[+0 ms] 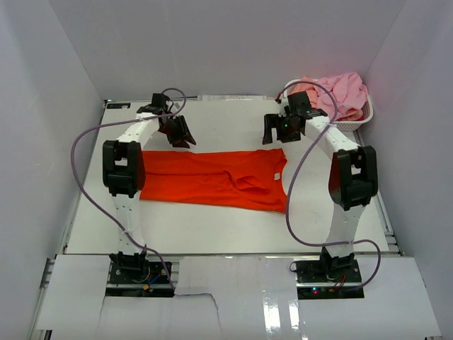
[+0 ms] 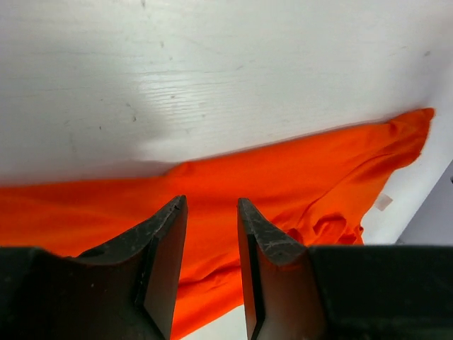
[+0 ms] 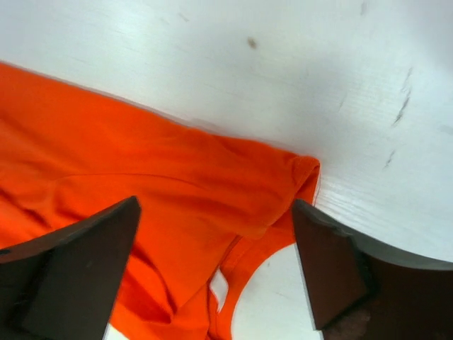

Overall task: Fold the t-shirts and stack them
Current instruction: Fold the other side of the tshirt into a rectangle

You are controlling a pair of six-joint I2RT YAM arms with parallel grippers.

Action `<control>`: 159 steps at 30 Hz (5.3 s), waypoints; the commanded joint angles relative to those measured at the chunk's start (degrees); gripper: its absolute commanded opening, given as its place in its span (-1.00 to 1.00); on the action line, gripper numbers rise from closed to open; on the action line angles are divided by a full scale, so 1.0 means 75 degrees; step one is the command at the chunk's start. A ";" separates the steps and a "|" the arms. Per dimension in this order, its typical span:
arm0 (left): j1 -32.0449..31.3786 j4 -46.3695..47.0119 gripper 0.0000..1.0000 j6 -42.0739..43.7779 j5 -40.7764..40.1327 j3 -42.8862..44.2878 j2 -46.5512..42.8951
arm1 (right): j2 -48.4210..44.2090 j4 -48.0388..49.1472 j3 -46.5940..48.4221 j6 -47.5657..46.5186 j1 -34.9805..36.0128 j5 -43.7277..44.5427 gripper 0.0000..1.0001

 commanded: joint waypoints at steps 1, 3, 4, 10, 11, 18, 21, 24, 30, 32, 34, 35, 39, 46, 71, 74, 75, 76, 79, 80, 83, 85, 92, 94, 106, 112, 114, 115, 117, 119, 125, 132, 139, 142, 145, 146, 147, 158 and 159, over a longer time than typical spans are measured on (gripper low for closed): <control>-0.0126 0.0447 -0.08 0.0372 -0.0488 0.0153 -0.2398 | -0.1737 0.0454 -0.0060 -0.0095 0.0316 -0.0215 0.95; -0.0301 0.0588 -0.02 0.0502 -0.0618 -0.0175 -0.2964 | -0.2698 0.0898 -0.0774 0.0010 0.0515 -0.0331 0.96; -0.0558 0.0739 0.01 0.0537 -0.0653 -0.0548 -0.3187 | -0.3037 0.1121 -0.1624 0.0068 0.0574 -0.0680 0.96; -0.1495 0.0787 0.04 0.0643 -0.0489 -0.1184 -0.3576 | -0.4516 0.1744 -0.3576 0.0046 0.1101 -0.1386 0.81; -0.1590 0.0776 0.03 0.0666 -0.0559 -0.1219 -0.3565 | -0.4679 0.1686 -0.3671 -0.0094 0.1299 -0.1364 0.81; -0.1814 0.0834 0.02 0.0245 -0.0641 -0.1501 -0.2770 | -0.4951 0.1837 -0.4410 -0.0505 0.1793 -0.0310 0.68; -0.1814 0.0823 0.02 0.0058 -0.0432 -0.1302 -0.2254 | -0.4787 0.2130 -0.4539 -0.0819 0.1933 -0.0006 0.67; -0.1756 0.0800 0.02 -0.0165 -0.0162 -0.1080 -0.1913 | -0.4728 0.2551 -0.4737 -0.1090 0.2097 0.0415 0.75; -0.1685 0.0741 0.02 -0.0412 0.0202 -0.0682 -0.1514 | -0.4740 0.3396 -0.5219 -0.1876 0.2227 0.0629 0.81; -0.1662 0.0589 0.02 -0.0354 0.0202 -0.0529 -0.1444 | -0.4623 0.3571 -0.5231 -0.2122 0.2250 0.0536 0.79; -0.1615 0.0541 0.02 -0.0353 0.0237 -0.0353 -0.1408 | -0.4425 0.3654 -0.5231 -0.2425 0.2378 0.0430 0.77; -0.1603 0.0495 0.02 -0.0330 0.0295 -0.0306 -0.1373 | -0.4342 0.3712 -0.5219 -0.2497 0.2449 0.0534 0.75; -0.1545 0.0413 0.02 -0.0295 0.0331 -0.0200 -0.1350 | -0.3828 0.3900 -0.5091 -0.2778 0.2672 0.0734 0.52; -0.1416 0.0342 0.02 -0.0236 0.0448 -0.0165 -0.1221 | -0.3159 0.3385 -0.4575 -0.2908 0.3035 0.1191 0.27; -0.1251 0.0260 0.02 -0.0037 0.0472 -0.0387 -0.1209 | -0.1529 0.2775 -0.3227 -0.3529 0.3141 0.1040 -0.06; -0.1240 0.0248 0.02 -0.0037 0.0495 -0.0399 -0.1197 | -0.1529 0.2717 -0.3227 -0.3505 0.3152 0.0852 -0.23; -0.1251 0.0260 0.02 -0.0049 0.0484 -0.0399 -0.1197 | -0.1517 0.2682 -0.3215 -0.3482 0.3141 0.0817 -0.29; -0.1240 0.0260 0.02 -0.0049 0.0507 -0.0388 -0.1197 | -0.1529 0.2635 -0.3192 -0.3482 0.3141 0.0781 -0.31; -0.1240 0.0248 0.02 -0.0049 0.0518 -0.0399 -0.1186 | -0.1552 0.2518 -0.3180 -0.3459 0.3141 0.0617 -0.35; -0.1240 0.0248 0.02 -0.0037 0.0519 -0.0411 -0.1197 | -0.1564 0.2436 -0.3157 -0.3435 0.3141 0.0524 -0.45; -0.1240 0.0248 0.02 -0.0037 0.0530 -0.0411 -0.1186 | -0.1541 0.2213 -0.3005 -0.3412 0.3141 0.0290 -0.50; -0.1228 0.0248 0.02 -0.0049 0.0519 -0.0434 -0.1174 | -0.1529 0.2061 -0.2922 -0.3377 0.3141 0.0196 -0.60; -0.1228 0.0237 0.02 -0.0060 0.0495 -0.0458 -0.1174 | -0.1576 0.1803 -0.2805 -0.3096 0.3141 -0.0332 -0.60; -0.1228 0.0248 0.02 -0.0072 0.0495 -0.0470 -0.1162 | -0.1541 0.1663 -0.2712 -0.3025 0.3152 -0.0449 -0.57; -0.1228 0.0225 0.02 -0.0072 0.0484 -0.0481 -0.1139 | -0.1260 0.1498 -0.2512 -0.2311 0.3246 -0.0988 -0.58; -0.1228 0.0237 0.02 -0.0072 0.0483 -0.0563 -0.1139 | -0.0932 0.1533 -0.2430 -0.1936 0.3293 -0.1198 -0.60; -0.1228 0.0237 0.02 -0.0060 0.0472 -0.0587 -0.1139 | -0.0931 0.1754 -0.2477 -0.1760 0.3305 -0.1269 -0.60; -0.1228 0.0225 0.02 -0.0049 0.0460 -0.0599 -0.1139 | -0.0931 0.1825 -0.2558 -0.1701 0.3305 -0.1339 -0.60; -0.1228 0.0237 0.02 -0.0037 0.0448 -0.0622 -0.1150 | -0.0896 0.1861 -0.2571 -0.1665 0.3317 -0.1387 -0.54; -0.1228 0.0225 0.02 -0.0025 0.0448 -0.0634 -0.1150 | -0.0849 0.1803 -0.2535 -0.1666 0.3328 -0.1340 -0.28; -0.1217 0.0225 0.02 -0.0025 0.0437 -0.0704 -0.1162 | -0.1329 0.1943 -0.2746 -0.1701 0.3340 -0.1059 0.11; -0.1170 0.0260 0.02 0.0033 0.0390 -0.0774 -0.1338 | -0.2137 0.1264 -0.2267 -0.1502 0.3177 -0.0485 0.25; -0.0970 0.0354 0.02 0.0080 0.0659 -0.1102 -0.1349 | -0.1999 0.0772 -0.1751 -0.0132 0.1420 -0.0660 0.43; -0.0795 0.0354 0.03 0.0186 0.0741 -0.1242 -0.1455 | -0.1834 0.0736 -0.1855 0.0209 0.0658 -0.0672 0.44; -0.0409 0.0366 0.02 0.0221 0.1033 -0.1418 -0.1549 | -0.1658 0.0783 -0.1984 0.0361 0.0060 -0.0882 0.44; -0.0303 0.0366 0.02 0.0233 0.1092 -0.1454 -0.1572 | -0.1600 0.0783 -0.2019 0.0420 -0.0197 -0.0929 0.44; -0.0082 0.0377 0.02 0.0267 0.1151 -0.1501 -0.1584 | -0.1553 0.0806 -0.2043 0.0444 -0.0304 -0.1011 0.45; 0.1630 0.1056 0.04 -0.0270 0.0811 -0.2472 -0.2356 | -0.0732 0.1240 -0.2067 0.0654 -0.1007 -0.1809 0.55; 0.2003 0.1219 0.04 -0.0352 0.0858 -0.2682 -0.2427 | -0.0686 0.1333 -0.2136 0.0655 -0.1054 -0.1867 0.55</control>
